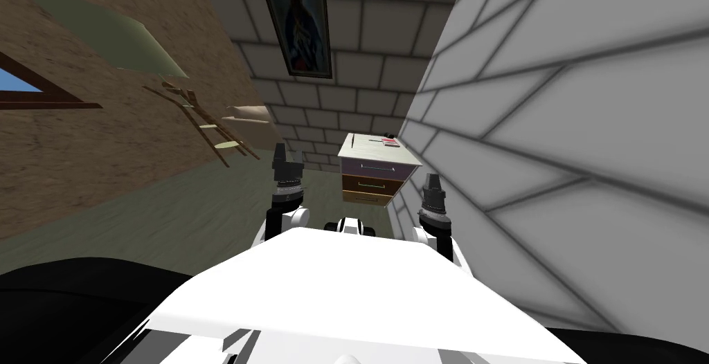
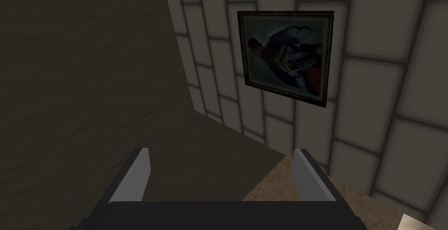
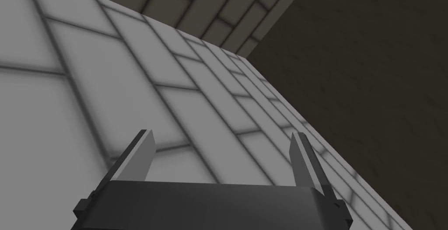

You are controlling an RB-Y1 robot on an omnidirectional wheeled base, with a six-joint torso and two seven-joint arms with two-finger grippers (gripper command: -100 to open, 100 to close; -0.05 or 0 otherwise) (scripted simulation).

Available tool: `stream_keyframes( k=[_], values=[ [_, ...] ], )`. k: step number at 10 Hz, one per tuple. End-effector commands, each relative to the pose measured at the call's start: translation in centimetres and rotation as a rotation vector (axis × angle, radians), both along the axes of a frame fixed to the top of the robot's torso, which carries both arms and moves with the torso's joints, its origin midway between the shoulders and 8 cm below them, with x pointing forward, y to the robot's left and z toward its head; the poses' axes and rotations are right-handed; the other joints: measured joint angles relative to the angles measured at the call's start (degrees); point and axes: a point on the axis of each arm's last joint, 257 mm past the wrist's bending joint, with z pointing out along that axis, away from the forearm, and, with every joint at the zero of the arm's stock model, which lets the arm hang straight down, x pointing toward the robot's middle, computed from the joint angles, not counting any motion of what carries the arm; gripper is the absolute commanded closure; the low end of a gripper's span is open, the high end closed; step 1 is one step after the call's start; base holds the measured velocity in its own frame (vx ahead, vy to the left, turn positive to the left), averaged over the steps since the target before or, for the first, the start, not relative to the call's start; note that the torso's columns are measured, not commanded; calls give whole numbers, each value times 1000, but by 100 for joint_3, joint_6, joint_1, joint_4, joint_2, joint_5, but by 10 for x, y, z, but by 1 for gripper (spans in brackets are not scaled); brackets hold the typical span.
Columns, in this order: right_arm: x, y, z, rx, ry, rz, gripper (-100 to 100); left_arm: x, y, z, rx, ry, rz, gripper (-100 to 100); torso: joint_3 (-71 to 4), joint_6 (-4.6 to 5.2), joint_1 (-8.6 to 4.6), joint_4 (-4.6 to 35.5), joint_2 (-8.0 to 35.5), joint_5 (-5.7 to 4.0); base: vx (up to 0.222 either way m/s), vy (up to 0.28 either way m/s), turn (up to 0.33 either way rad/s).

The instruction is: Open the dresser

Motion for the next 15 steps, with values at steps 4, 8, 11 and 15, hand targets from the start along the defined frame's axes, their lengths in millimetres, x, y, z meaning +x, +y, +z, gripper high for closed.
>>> stream_keyframes(
  k=[4, 8, 11, 15],
  values=[
    [2, -5, -10, -121, -11, -107, -100, 0, 0, 0, 0, 0, 0, 0, 0, 0, 1, 0, 2, 1, 32, 26, 3],
    [4, -13, -26, -234, -19, -207, -100, 0, 0, 0, 0, 0, 0, 0, 4, 1, -3, 2, 9, 0, 39, 34, 6],
    [5, -17, -34, -303, -25, -272, -100, 0, 0, 0, 0, 0, 0, 0, 2, 1, -8, 1, 6, -1, 41, 28, 5],
    [6, -22, -43, -392, -35, -360, -100, 0, 0, 0, 0, 0, 0, 0, 3, 0, -1, 1, 4, -1, 44, 32, 4]
  ],
)
